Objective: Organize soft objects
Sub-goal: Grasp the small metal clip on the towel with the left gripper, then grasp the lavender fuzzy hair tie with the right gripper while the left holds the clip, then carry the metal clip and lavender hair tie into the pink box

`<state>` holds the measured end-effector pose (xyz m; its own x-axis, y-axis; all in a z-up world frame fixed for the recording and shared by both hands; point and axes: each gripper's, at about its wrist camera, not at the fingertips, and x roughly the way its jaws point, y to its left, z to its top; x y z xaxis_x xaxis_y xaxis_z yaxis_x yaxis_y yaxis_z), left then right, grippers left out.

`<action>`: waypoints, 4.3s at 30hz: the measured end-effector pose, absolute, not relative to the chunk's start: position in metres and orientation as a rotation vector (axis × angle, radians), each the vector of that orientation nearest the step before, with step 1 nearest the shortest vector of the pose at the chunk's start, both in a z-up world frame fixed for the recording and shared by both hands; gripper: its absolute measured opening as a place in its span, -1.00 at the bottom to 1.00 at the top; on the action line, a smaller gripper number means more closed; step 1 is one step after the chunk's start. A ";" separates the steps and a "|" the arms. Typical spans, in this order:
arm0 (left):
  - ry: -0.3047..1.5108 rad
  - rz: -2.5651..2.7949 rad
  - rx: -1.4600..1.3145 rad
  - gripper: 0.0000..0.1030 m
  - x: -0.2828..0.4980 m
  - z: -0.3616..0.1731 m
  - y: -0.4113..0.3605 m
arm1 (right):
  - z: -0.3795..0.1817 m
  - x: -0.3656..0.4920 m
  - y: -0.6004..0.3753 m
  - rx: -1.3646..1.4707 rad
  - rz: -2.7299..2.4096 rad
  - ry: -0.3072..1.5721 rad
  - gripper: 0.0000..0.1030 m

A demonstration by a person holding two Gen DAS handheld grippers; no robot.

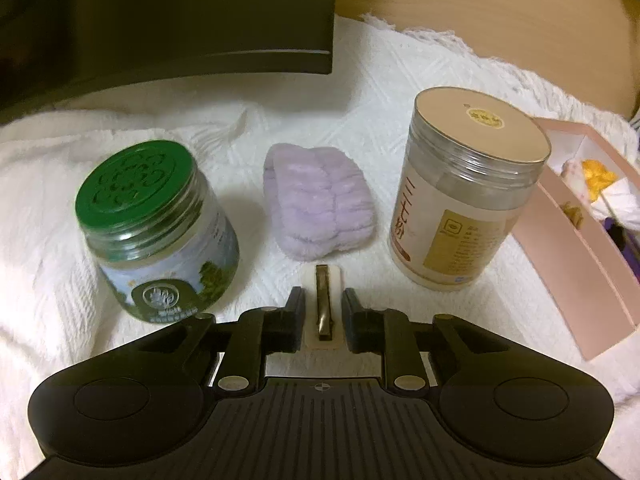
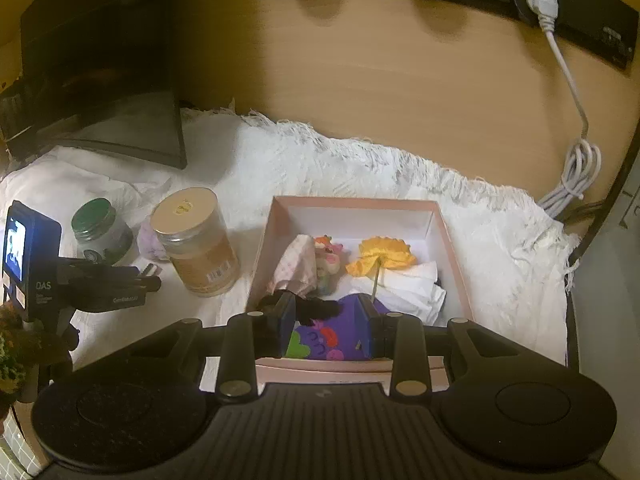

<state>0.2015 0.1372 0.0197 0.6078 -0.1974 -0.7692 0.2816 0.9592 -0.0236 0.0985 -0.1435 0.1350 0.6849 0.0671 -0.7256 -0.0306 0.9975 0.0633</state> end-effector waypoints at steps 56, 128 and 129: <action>0.908 -0.361 -0.132 -0.55 0.160 0.049 0.234 | 0.033 0.286 0.130 -0.721 0.435 1.109 -0.29; 0.975 -0.658 0.180 -0.32 0.214 0.043 -0.071 | 0.023 0.208 -0.220 0.263 0.034 0.927 -0.40; 0.974 -0.656 0.181 -0.32 0.215 0.043 -0.072 | 0.023 0.206 -0.221 0.266 0.037 0.928 -0.40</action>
<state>0.2149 -0.0716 0.0431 0.3878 -0.4338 -0.8133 0.5903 0.7946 -0.1423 0.2065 -0.2209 0.0232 0.6015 0.1456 -0.7855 0.0828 0.9666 0.2426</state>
